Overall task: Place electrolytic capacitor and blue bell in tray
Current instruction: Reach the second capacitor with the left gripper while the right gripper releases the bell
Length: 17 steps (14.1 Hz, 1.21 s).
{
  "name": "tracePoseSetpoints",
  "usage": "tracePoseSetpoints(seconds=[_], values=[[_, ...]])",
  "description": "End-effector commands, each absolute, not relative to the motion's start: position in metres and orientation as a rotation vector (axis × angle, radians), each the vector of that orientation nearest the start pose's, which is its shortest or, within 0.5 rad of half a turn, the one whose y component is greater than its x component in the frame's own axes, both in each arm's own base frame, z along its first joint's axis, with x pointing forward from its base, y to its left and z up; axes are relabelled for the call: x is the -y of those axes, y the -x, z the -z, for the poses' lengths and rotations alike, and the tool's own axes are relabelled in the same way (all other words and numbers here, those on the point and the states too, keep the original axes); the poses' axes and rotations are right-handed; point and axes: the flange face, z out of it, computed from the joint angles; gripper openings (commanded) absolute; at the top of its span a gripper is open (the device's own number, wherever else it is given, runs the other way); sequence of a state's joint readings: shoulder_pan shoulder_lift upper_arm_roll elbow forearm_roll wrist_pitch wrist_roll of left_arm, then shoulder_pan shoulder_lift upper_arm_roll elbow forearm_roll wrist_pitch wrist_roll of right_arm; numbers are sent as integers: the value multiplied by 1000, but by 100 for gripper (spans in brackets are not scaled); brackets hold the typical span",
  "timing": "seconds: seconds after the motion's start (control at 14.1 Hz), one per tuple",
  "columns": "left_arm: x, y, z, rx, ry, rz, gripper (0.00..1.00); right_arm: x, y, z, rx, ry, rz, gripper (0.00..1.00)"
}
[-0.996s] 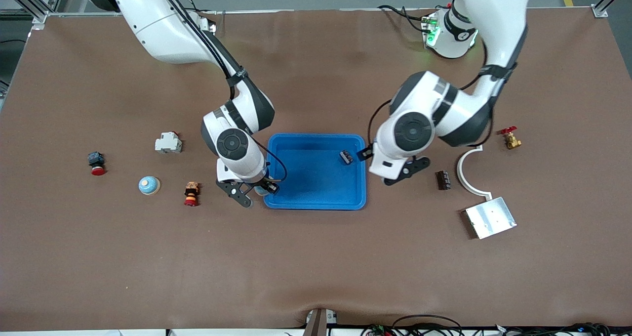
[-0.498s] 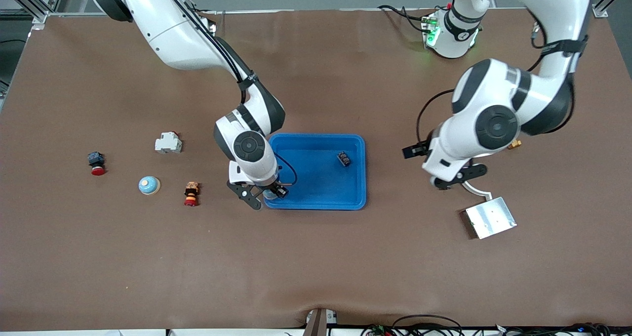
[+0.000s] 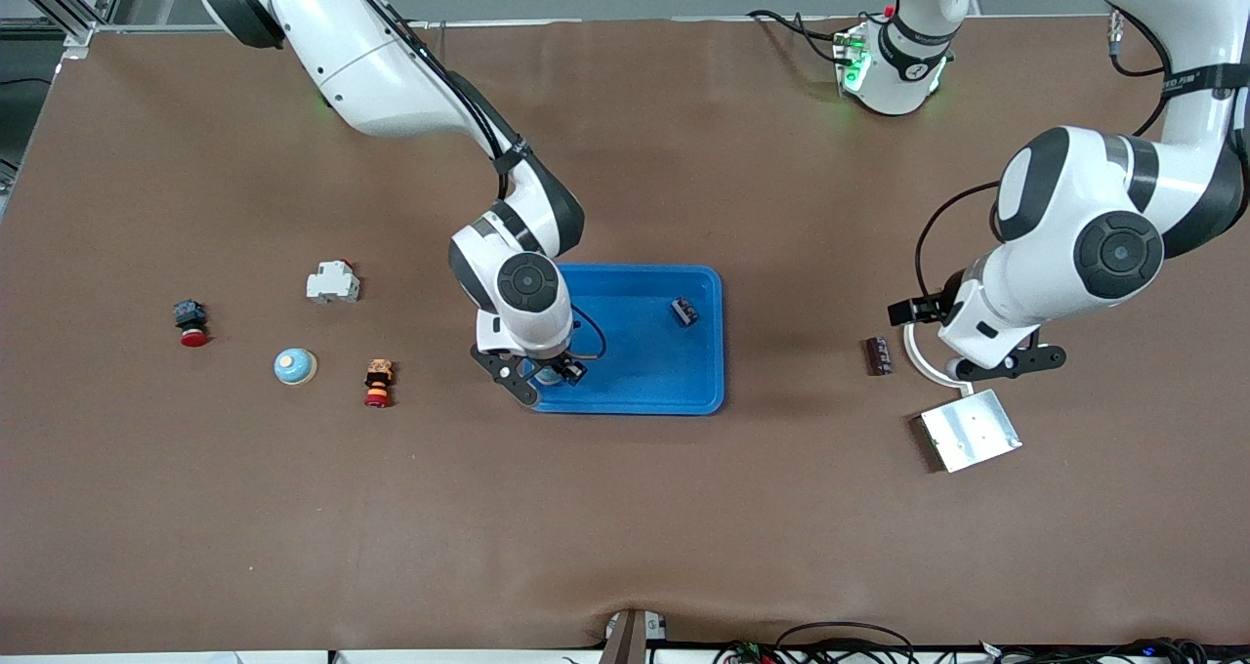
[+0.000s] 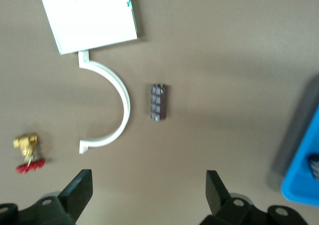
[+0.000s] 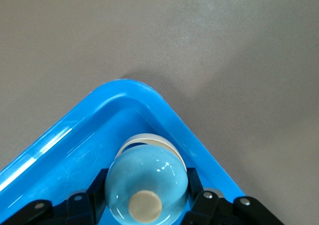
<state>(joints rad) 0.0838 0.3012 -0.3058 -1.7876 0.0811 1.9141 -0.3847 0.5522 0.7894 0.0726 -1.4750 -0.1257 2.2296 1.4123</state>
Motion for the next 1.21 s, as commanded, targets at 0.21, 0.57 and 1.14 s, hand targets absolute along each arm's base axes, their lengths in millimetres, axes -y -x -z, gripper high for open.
tracePoseSetpoints(seconds=[0.21, 0.57, 1.14], values=[[109, -602, -305, 125, 3054, -197, 100, -423, -588, -200, -1194, 2968, 79, 0], [110, -606, -255, 114, 3070, -220, 100, -439, -585, -189, -1231, 2949, 83, 0], [113, -604, -205, 133, 3090, -279, 100, -444, -582, -186, -1260, 2941, 87, 0]])
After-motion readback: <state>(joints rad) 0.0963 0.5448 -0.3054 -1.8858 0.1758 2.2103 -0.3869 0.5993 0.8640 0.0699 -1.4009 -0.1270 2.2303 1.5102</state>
